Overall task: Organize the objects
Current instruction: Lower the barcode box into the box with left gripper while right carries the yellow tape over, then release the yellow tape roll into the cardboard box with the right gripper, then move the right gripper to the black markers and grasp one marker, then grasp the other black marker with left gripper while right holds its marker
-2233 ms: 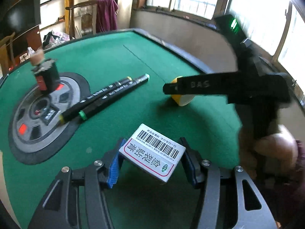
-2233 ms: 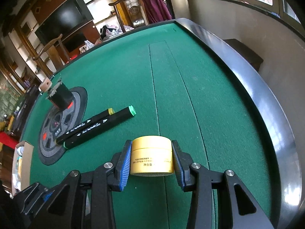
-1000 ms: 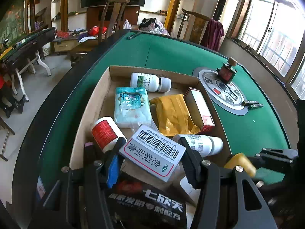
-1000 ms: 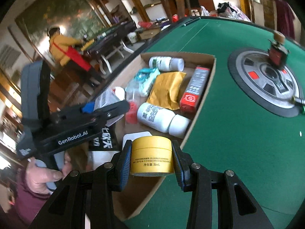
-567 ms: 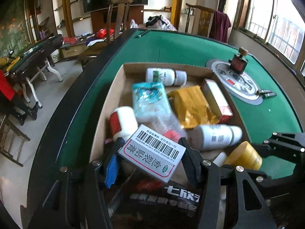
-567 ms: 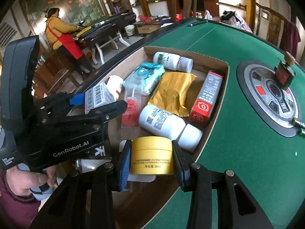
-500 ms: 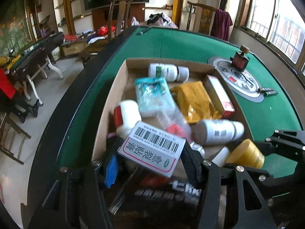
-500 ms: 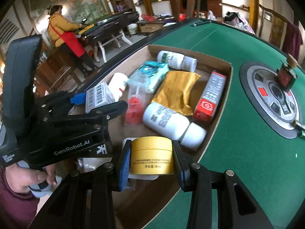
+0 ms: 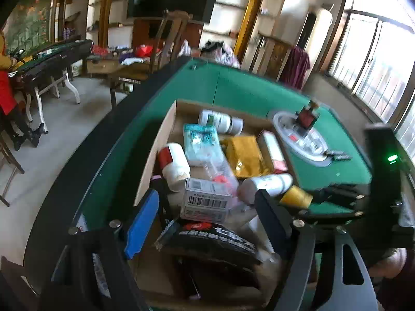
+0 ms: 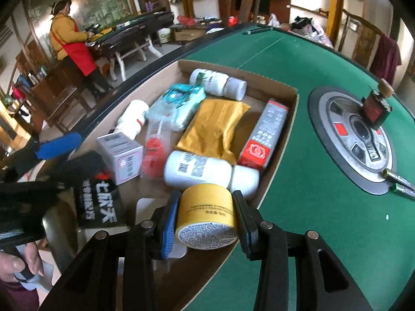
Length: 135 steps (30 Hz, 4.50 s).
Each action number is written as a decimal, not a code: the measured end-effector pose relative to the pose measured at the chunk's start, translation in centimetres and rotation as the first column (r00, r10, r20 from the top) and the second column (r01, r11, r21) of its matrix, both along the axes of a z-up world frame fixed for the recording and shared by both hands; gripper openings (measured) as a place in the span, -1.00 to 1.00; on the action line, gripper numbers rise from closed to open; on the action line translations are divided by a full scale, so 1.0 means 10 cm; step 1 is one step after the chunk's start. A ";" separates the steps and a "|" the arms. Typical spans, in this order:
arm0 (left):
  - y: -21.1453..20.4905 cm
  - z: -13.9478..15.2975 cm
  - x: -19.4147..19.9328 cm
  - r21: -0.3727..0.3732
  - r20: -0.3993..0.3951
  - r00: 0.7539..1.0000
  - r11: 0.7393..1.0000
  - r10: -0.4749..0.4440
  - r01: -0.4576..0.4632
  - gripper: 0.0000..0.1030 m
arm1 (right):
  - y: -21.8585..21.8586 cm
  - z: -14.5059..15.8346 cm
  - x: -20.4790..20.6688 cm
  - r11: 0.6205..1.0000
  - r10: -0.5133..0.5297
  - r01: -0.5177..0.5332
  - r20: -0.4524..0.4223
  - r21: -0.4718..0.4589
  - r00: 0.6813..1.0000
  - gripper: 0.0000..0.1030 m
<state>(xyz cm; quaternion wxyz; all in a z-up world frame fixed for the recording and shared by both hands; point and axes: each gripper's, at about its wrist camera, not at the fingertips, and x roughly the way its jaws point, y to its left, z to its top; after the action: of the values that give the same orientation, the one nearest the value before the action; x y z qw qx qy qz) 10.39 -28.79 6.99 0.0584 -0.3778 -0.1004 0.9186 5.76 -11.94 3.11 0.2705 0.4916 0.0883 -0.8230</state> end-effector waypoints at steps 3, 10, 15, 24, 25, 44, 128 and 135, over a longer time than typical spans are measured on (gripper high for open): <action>-0.04 0.09 0.13 0.012 -0.046 0.999 1.000 0.021 -0.021 0.60 | -0.01 0.01 0.03 1.000 0.006 -0.006 0.008 0.001 1.000 -0.15; -0.18 0.15 0.31 0.052 -0.098 0.994 0.997 0.058 -0.053 0.78 | 0.09 0.13 0.01 0.997 -0.049 0.048 -0.002 -0.057 0.999 0.45; -0.23 0.23 0.41 0.071 -0.124 0.990 0.995 0.074 -0.066 0.80 | 0.44 0.53 0.15 0.992 -0.111 0.101 -0.126 -0.079 0.986 0.64; 0.45 0.81 0.52 0.207 -0.339 0.924 0.944 -0.178 0.257 1.00 | 1.80 1.64 0.51 0.947 -0.310 0.308 -0.526 -0.094 0.792 1.00; 0.57 0.83 0.45 0.247 -0.342 0.914 0.918 -0.217 0.310 1.00 | 1.98 1.71 0.61 0.940 -0.334 0.310 -0.575 -0.143 0.747 1.00; 1.73 0.35 -0.14 0.162 -0.075 0.921 0.907 -0.382 0.390 1.00 | 3.47 0.01 -1.03 0.650 -0.757 0.759 -0.058 0.046 0.651 0.96; 3.46 -0.63 -0.94 -0.153 0.213 0.848 0.841 -0.485 0.519 -0.35 | 3.58 -0.12 -0.93 0.790 -0.610 0.613 -0.084 0.016 0.788 0.00; 3.62 -0.67 -0.82 -0.214 0.145 0.849 0.822 -0.508 0.528 -0.26 | 3.48 -0.12 -0.98 0.798 -0.593 0.599 -0.100 0.064 0.799 -0.60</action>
<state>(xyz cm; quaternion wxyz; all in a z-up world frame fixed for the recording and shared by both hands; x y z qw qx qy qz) 2.20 7.41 0.25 0.2546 -0.4319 0.1183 0.8571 -4.00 22.91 1.87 -0.0286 0.4749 -0.0229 -0.8793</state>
